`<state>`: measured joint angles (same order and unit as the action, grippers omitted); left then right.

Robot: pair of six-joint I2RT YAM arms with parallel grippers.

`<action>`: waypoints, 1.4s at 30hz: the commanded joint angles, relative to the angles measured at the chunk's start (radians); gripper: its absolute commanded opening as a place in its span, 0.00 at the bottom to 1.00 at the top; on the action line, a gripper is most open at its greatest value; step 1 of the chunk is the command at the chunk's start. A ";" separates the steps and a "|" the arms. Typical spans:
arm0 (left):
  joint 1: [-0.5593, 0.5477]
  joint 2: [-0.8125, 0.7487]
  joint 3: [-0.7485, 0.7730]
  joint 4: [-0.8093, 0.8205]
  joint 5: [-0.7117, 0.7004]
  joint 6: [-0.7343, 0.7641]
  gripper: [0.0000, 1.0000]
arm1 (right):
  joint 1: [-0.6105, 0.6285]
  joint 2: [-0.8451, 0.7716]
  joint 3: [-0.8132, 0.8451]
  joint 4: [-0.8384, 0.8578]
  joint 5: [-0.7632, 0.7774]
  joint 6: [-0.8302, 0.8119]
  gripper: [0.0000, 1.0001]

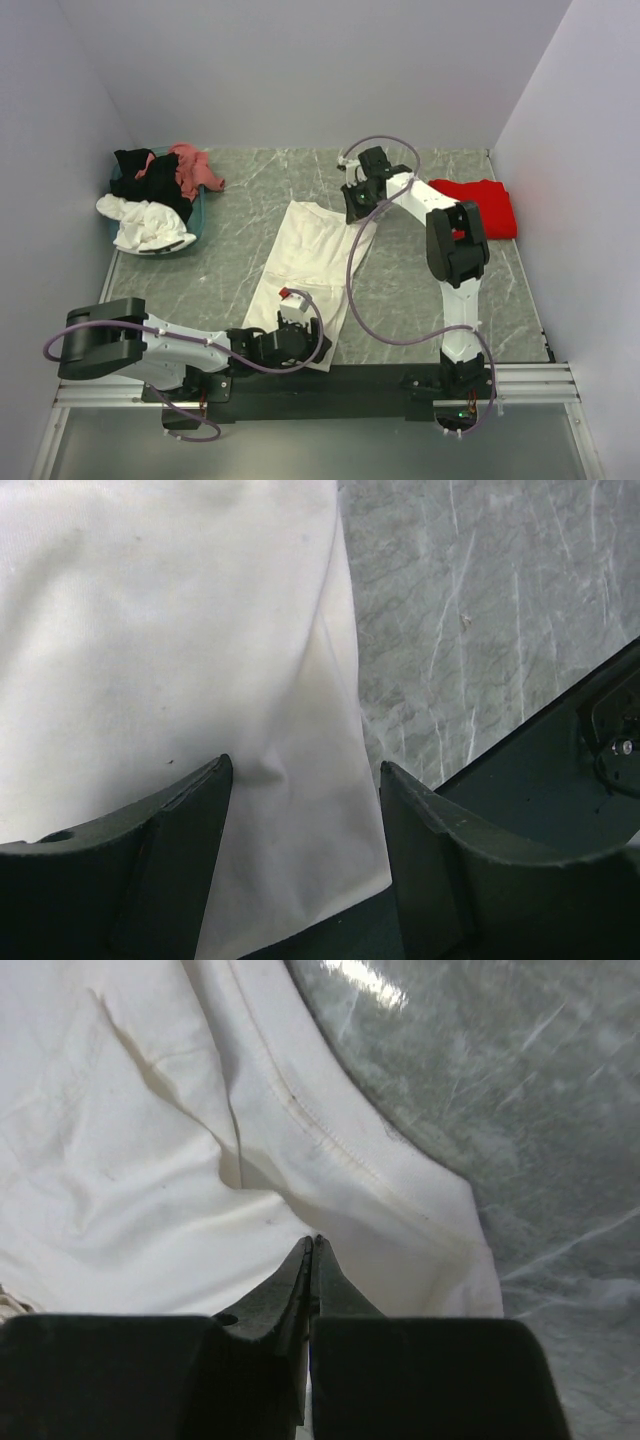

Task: Fold and stack the t-shirts
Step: Fold the tshirt

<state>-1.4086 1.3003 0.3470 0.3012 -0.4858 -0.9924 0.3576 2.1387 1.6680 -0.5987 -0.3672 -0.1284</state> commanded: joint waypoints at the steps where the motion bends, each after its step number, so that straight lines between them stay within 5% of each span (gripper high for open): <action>1: -0.015 0.042 -0.026 -0.045 0.052 -0.032 0.67 | 0.007 0.038 0.122 -0.013 0.014 -0.011 0.00; 10: -0.030 0.094 -0.020 -0.034 0.061 -0.054 0.67 | 0.007 0.193 0.324 -0.139 -0.026 -0.048 0.00; 22: -0.062 0.146 0.026 -0.048 0.061 -0.057 0.67 | 0.007 0.219 0.384 -0.148 0.019 -0.031 0.00; 27: -0.067 0.133 0.056 -0.073 0.044 -0.077 0.67 | 0.007 0.153 0.371 -0.122 -0.021 -0.023 0.31; 29: -0.067 0.117 0.063 -0.057 0.042 -0.077 0.67 | 0.007 0.098 0.362 -0.118 -0.027 -0.022 0.36; 32: -0.069 0.108 0.079 -0.013 0.062 -0.065 0.68 | 0.007 0.011 0.332 -0.110 -0.003 -0.016 0.45; 38: -0.072 0.143 0.144 0.016 0.078 -0.032 0.68 | 0.009 -0.218 0.152 -0.067 0.143 0.096 0.47; 42: -0.072 0.154 0.225 0.006 0.062 0.023 0.69 | 0.007 -0.425 -0.189 0.063 0.195 0.275 0.47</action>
<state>-1.4681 1.4494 0.4934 0.3092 -0.4557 -1.0183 0.3687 1.8290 1.6665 -0.6308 -0.2401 -0.0044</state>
